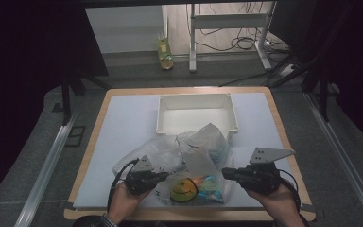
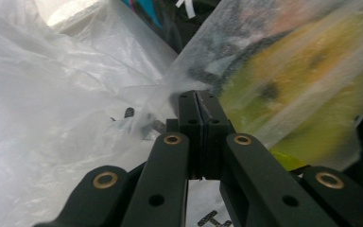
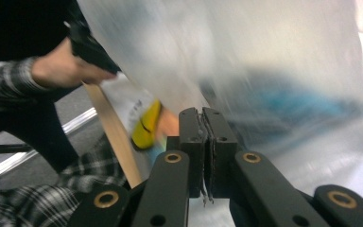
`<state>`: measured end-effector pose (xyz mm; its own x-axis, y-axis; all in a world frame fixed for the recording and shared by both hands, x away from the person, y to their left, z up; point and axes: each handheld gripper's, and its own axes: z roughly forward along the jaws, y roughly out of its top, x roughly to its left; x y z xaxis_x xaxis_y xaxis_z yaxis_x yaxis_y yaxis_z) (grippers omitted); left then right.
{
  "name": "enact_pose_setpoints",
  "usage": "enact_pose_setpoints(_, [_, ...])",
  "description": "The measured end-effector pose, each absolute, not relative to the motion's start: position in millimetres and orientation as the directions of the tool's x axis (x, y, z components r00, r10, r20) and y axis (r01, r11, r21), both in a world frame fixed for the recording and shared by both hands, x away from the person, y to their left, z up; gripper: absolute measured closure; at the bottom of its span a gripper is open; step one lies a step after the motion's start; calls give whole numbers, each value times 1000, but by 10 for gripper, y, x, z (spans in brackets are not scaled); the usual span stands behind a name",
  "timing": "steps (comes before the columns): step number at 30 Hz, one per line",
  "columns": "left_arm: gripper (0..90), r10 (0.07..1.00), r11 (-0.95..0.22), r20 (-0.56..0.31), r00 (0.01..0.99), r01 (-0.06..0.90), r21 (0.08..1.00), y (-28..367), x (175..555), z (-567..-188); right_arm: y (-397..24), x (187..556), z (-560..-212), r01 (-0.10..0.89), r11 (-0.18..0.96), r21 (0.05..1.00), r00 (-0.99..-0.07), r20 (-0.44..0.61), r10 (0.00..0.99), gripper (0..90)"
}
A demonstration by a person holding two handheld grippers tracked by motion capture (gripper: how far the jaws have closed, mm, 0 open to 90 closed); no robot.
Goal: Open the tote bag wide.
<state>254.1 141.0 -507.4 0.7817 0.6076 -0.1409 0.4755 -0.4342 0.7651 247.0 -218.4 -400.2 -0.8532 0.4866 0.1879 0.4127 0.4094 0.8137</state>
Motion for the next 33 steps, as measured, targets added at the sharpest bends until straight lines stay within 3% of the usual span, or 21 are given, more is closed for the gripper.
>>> enact_pose_setpoints(12, [891,587,-430,-138,797,452,782,1343,2512,-5032,-1689,2328,-3897,347,438,829,-913,192,359,852])
enact_pose_setpoints(17, [891,582,-431,-136,802,446,785,1331,2513,-5033,-1647,2564,-4044,349,438,828,-875,120,469,874])
enact_pose_setpoints(19, [891,582,-432,-135,802,445,784,1328,2515,-5035,-1726,2810,-4239,406,426,809,-827,126,548,889])
enact_pose_setpoints(24, [891,585,-419,-145,798,451,788,1321,2508,-5029,-1900,3122,-4547,484,409,774,-757,135,639,893])
enact_pose_setpoints(33, [891,586,-401,-145,797,441,803,1301,2504,-5012,-2253,3166,-4767,559,359,748,-678,162,717,893])
